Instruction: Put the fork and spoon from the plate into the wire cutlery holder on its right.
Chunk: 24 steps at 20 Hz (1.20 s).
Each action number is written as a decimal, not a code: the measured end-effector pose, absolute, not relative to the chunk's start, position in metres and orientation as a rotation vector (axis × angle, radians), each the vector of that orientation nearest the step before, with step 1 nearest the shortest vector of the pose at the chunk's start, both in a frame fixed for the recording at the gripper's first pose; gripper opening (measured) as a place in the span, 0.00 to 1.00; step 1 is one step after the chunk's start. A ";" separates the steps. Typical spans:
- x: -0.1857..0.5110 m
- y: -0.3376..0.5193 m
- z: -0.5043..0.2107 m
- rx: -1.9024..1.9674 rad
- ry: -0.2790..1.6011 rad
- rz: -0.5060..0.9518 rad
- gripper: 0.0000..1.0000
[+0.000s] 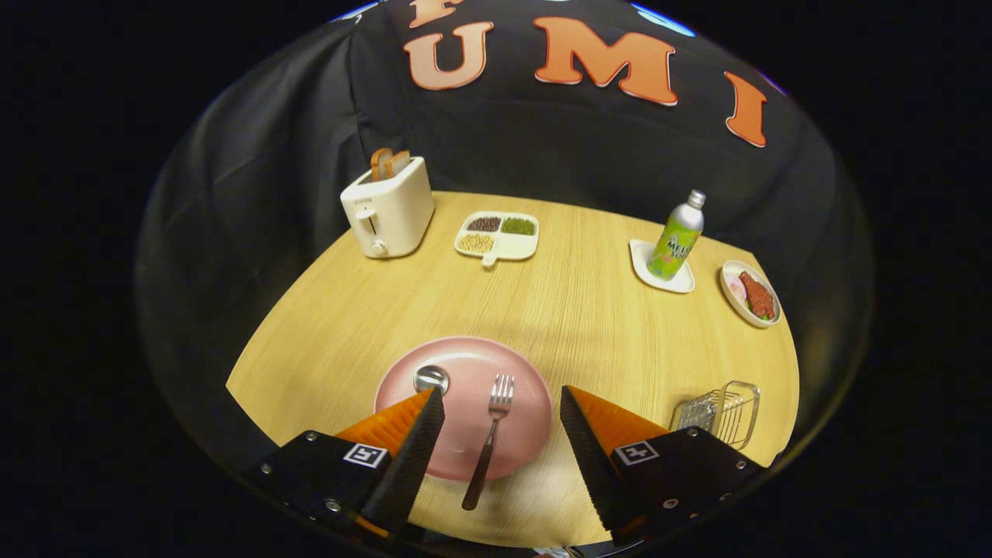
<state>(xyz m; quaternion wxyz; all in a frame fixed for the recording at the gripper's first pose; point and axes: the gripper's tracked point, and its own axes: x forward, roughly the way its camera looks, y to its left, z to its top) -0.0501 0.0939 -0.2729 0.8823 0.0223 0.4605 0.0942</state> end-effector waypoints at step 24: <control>-0.100 0.108 -0.380 -0.074 1.397 0.222 0.15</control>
